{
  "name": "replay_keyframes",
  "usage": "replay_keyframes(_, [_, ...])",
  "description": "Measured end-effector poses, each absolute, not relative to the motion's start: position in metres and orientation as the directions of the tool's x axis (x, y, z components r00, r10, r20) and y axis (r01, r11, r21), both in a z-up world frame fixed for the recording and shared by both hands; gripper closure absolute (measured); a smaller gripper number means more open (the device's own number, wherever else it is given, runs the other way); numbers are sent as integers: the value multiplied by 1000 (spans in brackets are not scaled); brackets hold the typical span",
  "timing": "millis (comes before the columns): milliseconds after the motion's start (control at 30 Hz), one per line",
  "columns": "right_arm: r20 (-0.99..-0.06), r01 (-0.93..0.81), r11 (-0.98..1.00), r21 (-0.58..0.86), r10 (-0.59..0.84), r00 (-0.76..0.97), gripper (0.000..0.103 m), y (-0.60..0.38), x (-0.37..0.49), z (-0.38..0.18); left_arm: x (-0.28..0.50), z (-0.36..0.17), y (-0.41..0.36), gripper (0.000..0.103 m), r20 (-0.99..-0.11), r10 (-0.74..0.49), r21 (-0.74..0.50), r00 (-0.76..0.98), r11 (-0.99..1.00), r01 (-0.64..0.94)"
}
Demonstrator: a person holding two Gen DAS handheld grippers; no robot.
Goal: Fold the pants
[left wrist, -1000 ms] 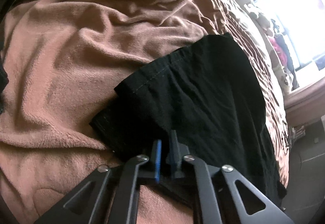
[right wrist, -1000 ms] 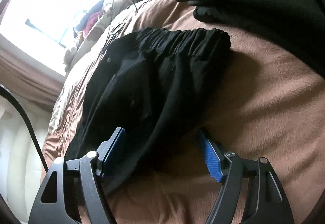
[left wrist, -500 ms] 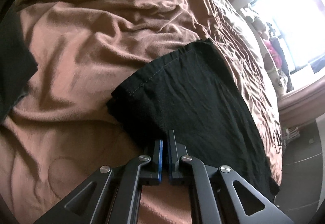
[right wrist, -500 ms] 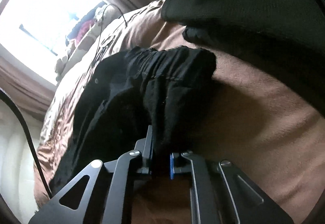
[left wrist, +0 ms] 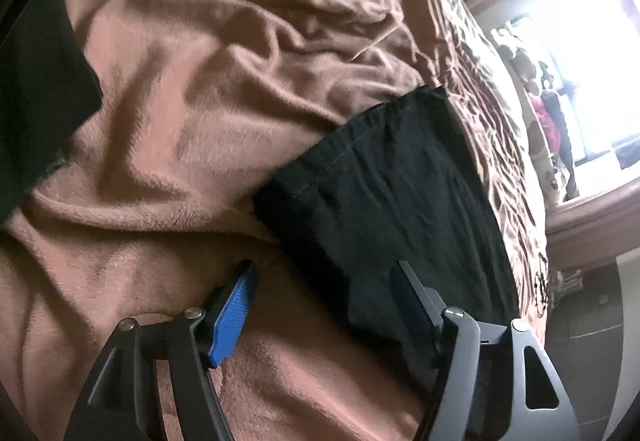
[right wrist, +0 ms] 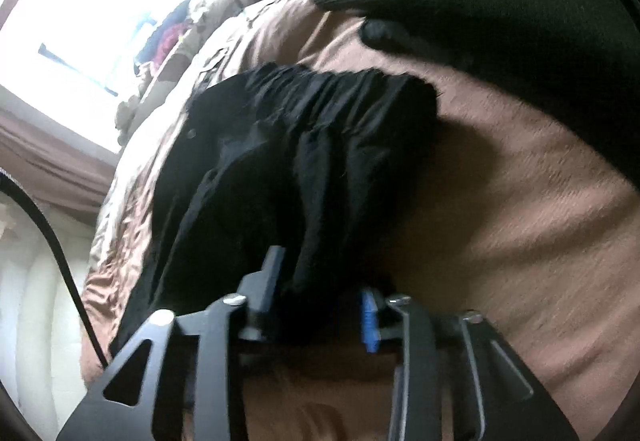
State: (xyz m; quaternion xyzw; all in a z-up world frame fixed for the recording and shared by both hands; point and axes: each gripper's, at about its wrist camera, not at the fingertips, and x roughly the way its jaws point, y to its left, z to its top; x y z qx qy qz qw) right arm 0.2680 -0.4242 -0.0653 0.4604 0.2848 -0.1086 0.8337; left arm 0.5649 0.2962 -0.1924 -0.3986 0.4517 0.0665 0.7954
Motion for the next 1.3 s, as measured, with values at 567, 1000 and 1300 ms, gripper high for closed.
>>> replay_keyframes(567, [-460,364,484,796,92,883,62,-437,293,-93,571,-204,296,50,-677,-290,-675,677,612,-412])
replay_keyframes(1000, [-387,310,483,819,65,920,69,-430,281,-96,580,-201,288,82,-688,-271,-656,673,629,-418])
replay_keyframes(1300, [-445,339,505,794,103,889,78,-440,302,-104,586,-201,276,96,-738,-172,-569,653,679,-464])
